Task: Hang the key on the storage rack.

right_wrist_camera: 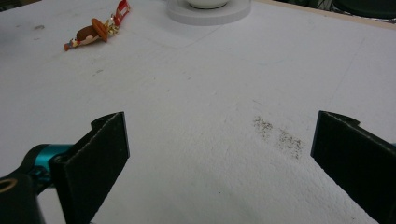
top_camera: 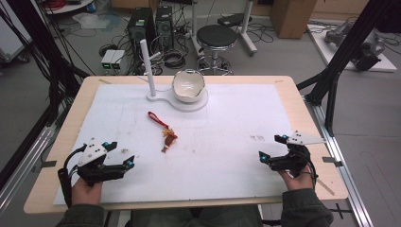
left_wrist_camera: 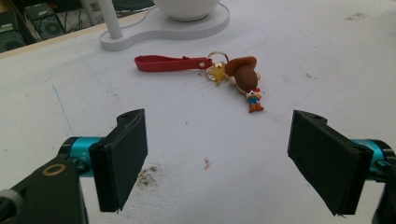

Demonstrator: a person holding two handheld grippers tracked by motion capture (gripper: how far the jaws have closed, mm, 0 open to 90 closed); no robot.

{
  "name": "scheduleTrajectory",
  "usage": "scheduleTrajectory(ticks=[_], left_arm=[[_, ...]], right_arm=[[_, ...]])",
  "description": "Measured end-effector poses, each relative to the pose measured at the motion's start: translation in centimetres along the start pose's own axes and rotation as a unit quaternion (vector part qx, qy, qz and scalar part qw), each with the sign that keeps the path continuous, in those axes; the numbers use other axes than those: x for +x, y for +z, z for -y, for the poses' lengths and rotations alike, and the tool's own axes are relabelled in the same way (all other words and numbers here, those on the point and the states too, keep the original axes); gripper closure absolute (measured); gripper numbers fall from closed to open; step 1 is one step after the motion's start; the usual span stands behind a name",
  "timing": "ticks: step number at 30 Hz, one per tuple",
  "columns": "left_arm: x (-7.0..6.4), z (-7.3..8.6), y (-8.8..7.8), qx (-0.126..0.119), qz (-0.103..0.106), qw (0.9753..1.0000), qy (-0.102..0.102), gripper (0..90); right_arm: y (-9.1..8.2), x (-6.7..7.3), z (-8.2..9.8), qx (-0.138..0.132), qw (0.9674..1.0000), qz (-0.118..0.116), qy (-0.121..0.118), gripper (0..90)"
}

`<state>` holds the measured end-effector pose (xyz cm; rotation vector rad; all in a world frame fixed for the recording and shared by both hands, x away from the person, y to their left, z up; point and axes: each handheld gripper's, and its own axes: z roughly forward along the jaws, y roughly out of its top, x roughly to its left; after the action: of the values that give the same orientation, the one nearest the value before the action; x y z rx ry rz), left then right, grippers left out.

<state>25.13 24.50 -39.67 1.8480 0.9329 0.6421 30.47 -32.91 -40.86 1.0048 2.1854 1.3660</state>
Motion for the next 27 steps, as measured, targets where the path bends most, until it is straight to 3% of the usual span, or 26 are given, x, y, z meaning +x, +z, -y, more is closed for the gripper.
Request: scheduleTrajectory(ticks=[27], left_arm=[[-0.24,0.02,-0.18,-0.004,0.001,1.0,0.0,20.5]], right_arm=[[-0.1,0.28,-0.02,-0.001,1.0,-0.005,0.004,3.5]])
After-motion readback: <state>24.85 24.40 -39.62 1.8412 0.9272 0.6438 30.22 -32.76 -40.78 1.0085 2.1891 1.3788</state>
